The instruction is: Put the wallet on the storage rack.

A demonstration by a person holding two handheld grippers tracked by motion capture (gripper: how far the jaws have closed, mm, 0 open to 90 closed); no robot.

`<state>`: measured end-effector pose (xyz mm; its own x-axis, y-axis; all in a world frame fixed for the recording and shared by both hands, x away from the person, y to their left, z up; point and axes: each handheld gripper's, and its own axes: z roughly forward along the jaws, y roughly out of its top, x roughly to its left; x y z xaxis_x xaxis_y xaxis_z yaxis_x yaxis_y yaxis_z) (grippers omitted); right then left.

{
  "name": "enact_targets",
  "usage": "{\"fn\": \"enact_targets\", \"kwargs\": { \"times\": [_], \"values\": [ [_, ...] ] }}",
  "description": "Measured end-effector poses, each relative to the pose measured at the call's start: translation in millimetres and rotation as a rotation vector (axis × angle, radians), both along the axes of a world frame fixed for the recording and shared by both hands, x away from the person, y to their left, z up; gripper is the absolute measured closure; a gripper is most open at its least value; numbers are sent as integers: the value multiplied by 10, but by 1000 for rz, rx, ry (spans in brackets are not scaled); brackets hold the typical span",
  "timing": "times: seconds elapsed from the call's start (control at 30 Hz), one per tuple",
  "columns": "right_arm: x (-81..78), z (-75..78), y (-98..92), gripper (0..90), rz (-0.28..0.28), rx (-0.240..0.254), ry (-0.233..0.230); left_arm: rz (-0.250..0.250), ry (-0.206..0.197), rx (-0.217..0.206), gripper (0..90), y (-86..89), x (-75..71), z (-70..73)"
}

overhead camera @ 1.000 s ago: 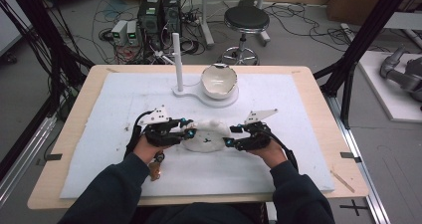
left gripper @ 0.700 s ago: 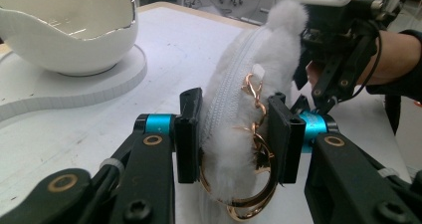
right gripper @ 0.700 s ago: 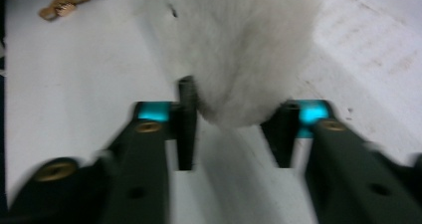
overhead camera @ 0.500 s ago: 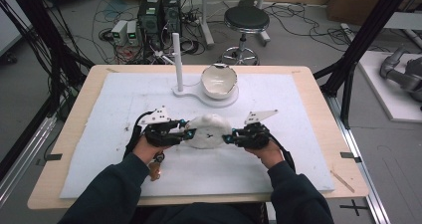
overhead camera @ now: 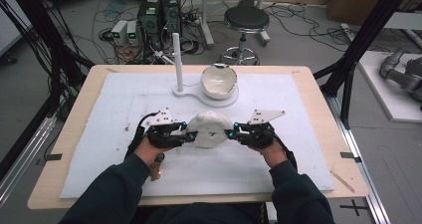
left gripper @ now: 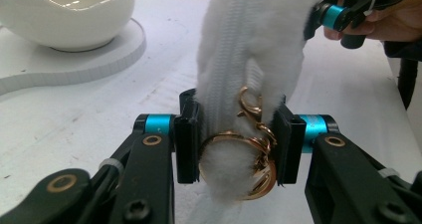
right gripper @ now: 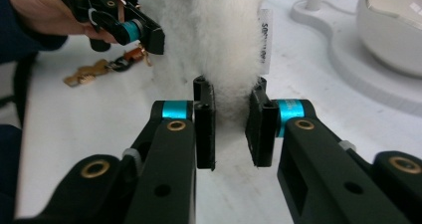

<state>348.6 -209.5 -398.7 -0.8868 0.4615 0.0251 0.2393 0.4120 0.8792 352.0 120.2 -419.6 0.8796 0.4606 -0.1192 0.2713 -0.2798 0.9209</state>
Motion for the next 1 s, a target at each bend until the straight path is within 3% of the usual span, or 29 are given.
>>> {"fn": "enact_targets", "kwargs": {
  "times": [0.03,0.07,0.1,0.13,0.17,0.33,0.37,0.4,0.53,0.63,0.77,1.0],
  "values": [
    [-15,30,5,797,-3,-16,-31,10,-1,-6,606,2,1,3],
    [-15,30,5,797,-3,-16,-31,20,-2,-10,606,11,5,7],
    [-46,81,11,806,-10,-53,-103,38,4,-12,518,28,12,13],
    [-46,81,11,806,-10,-53,-103,61,11,-17,518,48,25,13],
    [-61,109,6,809,-10,-79,-138,83,20,-19,445,78,42,16],
    [-67,154,-14,810,-33,-100,-175,186,-7,-62,389,306,84,85],
    [-54,191,-40,810,-43,-106,-189,243,-18,-78,344,457,109,128],
    [-54,191,-40,810,-43,-106,-189,243,-18,-78,319,457,109,128],
    [-6,286,-105,809,-76,-70,-201,362,-29,-107,271,813,153,162],
    [70,407,-152,810,-117,-59,-238,429,-22,-116,245,1027,173,137],
    [195,554,-175,809,-169,-54,-284,470,-12,-124,245,1173,188,94],
    [488,795,-209,808,-250,-67,-331,464,-22,-125,245,1186,188,85]
  ]
}}
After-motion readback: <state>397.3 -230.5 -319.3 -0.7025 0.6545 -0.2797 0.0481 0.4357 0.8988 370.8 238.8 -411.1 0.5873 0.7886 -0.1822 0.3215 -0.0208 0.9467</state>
